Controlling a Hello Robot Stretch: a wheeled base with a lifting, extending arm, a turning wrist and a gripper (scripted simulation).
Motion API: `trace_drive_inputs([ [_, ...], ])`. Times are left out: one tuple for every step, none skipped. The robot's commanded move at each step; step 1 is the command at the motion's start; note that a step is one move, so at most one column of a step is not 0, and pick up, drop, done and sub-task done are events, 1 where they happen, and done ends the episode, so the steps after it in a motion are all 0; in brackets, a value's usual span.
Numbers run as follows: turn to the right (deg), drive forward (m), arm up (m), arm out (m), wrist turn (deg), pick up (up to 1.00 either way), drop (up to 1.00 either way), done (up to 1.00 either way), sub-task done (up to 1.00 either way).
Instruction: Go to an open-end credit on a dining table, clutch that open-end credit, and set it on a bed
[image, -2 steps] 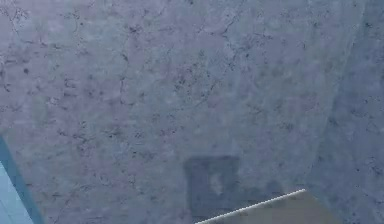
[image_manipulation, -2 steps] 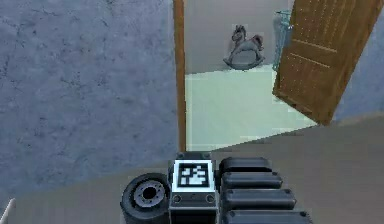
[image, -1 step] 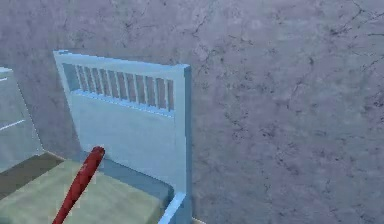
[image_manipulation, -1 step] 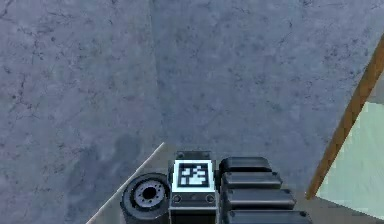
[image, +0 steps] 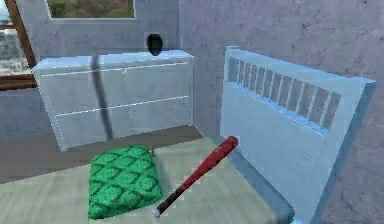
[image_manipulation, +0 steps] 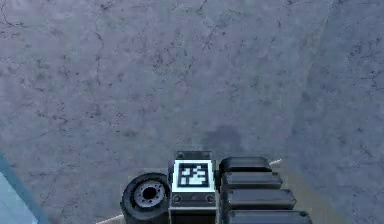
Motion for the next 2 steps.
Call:
trace_drive_inputs([
  [45.0, 0.00, 0.00, 0.00, 0.0, 0.00, 0.00, 0.00, 0.00],
  [45.0, 0.00, 0.00, 0.00, 0.0, 0.00, 0.00, 0.00, 0.00],
])
